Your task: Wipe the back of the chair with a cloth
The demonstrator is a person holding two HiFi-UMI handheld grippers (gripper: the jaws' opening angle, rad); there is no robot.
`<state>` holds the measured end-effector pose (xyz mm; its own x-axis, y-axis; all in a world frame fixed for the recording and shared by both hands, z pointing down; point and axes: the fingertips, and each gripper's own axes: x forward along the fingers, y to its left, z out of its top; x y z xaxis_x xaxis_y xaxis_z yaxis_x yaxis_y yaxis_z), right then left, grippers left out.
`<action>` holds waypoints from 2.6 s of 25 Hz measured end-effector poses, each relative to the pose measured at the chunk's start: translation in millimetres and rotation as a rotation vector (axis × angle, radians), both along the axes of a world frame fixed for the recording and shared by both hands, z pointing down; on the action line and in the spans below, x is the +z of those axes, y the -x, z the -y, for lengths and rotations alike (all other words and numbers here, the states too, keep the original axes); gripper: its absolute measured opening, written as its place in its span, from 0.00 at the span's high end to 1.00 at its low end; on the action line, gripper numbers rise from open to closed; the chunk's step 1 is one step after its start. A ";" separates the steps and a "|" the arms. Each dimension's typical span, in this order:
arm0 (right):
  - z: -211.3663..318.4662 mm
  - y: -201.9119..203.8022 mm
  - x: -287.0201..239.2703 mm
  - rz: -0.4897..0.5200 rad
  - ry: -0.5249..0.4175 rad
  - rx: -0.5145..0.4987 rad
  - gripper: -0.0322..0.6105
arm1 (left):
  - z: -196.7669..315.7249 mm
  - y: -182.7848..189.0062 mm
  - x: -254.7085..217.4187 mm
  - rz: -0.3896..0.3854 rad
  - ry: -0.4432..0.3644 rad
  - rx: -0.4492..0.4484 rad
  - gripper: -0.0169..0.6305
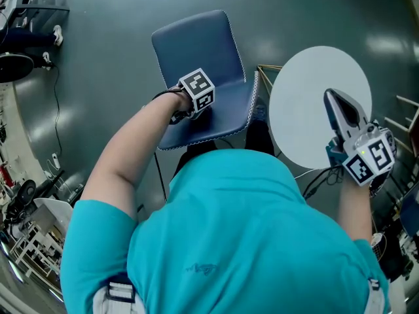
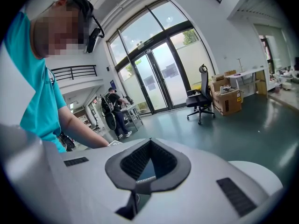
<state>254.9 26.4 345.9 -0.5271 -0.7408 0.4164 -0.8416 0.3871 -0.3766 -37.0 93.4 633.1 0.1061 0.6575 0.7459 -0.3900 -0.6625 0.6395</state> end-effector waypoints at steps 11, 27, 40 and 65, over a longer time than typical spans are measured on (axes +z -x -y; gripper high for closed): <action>-6.1 -5.7 1.7 0.003 0.001 0.025 0.96 | 4.9 -22.5 -1.3 -0.025 0.001 -0.024 0.88; -18.4 -25.0 -0.3 0.005 -0.002 0.059 0.96 | 11.0 -69.8 -12.1 -0.065 0.013 -0.069 0.88; -33.9 -52.5 7.2 0.013 0.001 0.091 0.96 | 25.8 -125.9 -10.2 -0.093 0.044 -0.270 0.88; -40.0 -61.4 9.0 -0.017 0.025 0.110 0.96 | 107.9 -186.7 -8.0 -0.278 0.105 -0.746 0.88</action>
